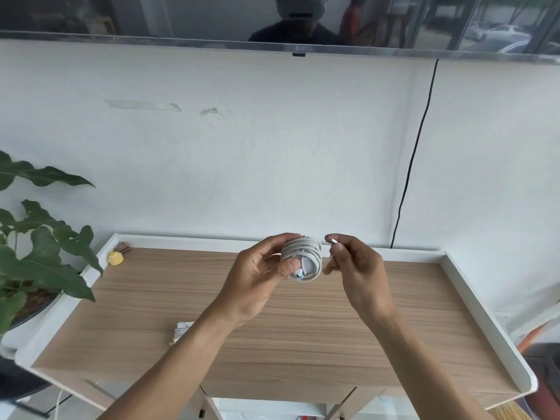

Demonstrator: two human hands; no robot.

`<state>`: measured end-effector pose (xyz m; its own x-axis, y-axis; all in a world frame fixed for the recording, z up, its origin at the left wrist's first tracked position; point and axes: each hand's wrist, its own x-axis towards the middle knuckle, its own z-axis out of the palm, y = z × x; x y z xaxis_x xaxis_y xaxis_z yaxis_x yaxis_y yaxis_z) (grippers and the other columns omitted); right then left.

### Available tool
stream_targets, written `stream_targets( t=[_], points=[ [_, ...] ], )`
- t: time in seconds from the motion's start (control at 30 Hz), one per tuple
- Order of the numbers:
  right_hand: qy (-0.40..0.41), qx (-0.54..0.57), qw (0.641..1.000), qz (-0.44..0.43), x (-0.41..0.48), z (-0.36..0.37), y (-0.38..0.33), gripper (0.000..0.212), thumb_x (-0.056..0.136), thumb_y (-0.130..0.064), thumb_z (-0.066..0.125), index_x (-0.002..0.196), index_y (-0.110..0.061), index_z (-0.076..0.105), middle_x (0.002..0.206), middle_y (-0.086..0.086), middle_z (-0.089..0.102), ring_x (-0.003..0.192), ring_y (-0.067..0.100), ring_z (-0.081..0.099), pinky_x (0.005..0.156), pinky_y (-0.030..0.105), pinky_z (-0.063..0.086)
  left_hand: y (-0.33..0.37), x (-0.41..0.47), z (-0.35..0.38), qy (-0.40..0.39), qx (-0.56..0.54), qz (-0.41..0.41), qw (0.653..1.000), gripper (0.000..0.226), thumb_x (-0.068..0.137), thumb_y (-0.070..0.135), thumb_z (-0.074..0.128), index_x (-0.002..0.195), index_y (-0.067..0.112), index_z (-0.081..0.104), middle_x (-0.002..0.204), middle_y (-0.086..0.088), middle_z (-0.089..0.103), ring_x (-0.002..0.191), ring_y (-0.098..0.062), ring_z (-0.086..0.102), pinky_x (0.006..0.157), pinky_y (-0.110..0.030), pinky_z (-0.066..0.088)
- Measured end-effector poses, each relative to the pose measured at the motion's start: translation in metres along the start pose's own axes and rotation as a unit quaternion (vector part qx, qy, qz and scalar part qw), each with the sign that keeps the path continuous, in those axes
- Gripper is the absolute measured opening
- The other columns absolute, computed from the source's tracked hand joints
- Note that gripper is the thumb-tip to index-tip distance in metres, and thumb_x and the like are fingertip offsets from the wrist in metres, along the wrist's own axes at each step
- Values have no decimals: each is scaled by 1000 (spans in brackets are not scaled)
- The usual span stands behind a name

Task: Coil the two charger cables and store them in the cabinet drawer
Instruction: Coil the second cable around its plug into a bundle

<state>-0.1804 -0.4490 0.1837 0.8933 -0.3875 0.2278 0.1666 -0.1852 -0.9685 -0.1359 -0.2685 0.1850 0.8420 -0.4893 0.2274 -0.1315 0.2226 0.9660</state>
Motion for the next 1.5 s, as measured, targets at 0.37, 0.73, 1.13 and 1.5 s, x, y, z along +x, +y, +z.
stream_targets(
  t=[0.37,0.73,1.13,1.5],
  points=[
    [15,208,978,3,-24,12,-12,19,101,-5,40,99,-3,58,75,1,61,68,17,61,80,35,56,-14,-10,-1,47,-44,-47,997,35,82,36,75,115,24,69,113,-1,73,107,-15,66,85,-33,54],
    [-67,-101,984,-130,-40,24,-3,26,98,-40,43,122,-34,52,103,-10,56,92,11,59,78,19,46,-17,-13,9,95,-77,-27,992,34,82,13,63,115,12,65,106,0,75,99,-11,69,78,-27,57],
    [-122,-63,985,-107,-34,14,9,25,95,-37,51,120,-39,53,70,-13,62,64,13,57,63,33,50,-14,-17,-1,47,1,8,999,29,86,18,68,115,22,66,111,-1,73,104,-15,69,85,-29,55],
    [-117,32,992,-48,-35,33,11,28,96,-45,35,113,-27,46,102,0,63,88,20,66,70,32,55,-12,-14,5,37,-70,5,997,39,70,37,80,106,23,73,102,-3,74,93,-12,70,73,-25,57]
  ],
)
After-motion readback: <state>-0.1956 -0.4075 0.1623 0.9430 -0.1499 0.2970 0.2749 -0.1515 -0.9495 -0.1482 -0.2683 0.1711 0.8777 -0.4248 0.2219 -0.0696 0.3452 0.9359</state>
